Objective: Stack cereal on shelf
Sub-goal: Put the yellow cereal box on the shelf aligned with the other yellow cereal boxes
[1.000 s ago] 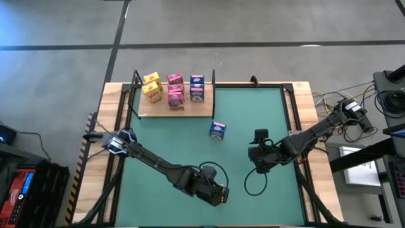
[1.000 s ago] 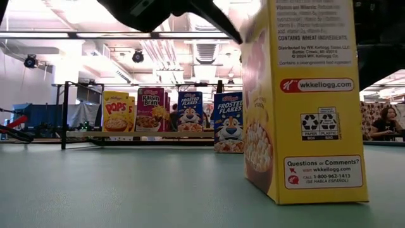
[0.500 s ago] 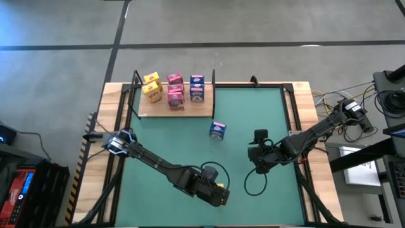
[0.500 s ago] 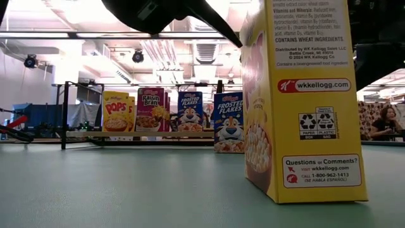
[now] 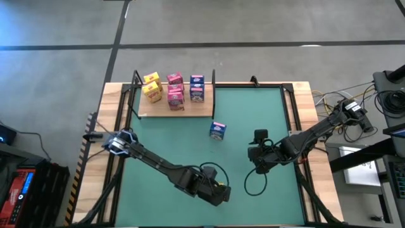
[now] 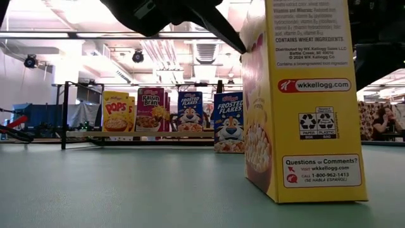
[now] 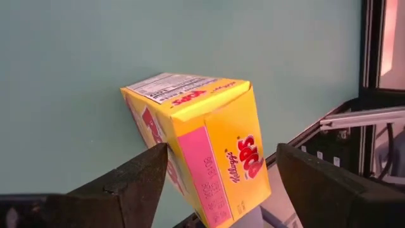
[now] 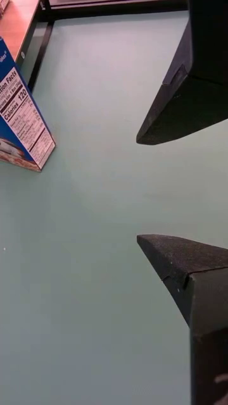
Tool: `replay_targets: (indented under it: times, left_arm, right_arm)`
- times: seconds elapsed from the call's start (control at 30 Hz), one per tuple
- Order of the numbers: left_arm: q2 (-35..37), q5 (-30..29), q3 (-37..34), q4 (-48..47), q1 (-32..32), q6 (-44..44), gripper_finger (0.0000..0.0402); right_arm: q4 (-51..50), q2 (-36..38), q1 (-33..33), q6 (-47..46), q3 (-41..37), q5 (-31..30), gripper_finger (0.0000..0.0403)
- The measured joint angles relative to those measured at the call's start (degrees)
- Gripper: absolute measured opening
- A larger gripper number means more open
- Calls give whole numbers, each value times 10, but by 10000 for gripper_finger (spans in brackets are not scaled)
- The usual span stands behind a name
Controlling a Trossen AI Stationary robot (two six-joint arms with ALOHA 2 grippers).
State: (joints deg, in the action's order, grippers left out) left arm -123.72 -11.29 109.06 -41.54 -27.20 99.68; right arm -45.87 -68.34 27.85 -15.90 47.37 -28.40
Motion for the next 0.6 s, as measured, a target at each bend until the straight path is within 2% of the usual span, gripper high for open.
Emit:
replay_targets:
  times: [0.37, 0.6]
  left_arm:
    - [0, -1, 0, -38, 16, 3, 278]
    - [0, -2, 0, -59, 20, 1, 253]
  right_arm:
    - [4, 0, 0, 0, 0, 0, 233]
    - [4, 0, 0, 0, 0, 0, 233]
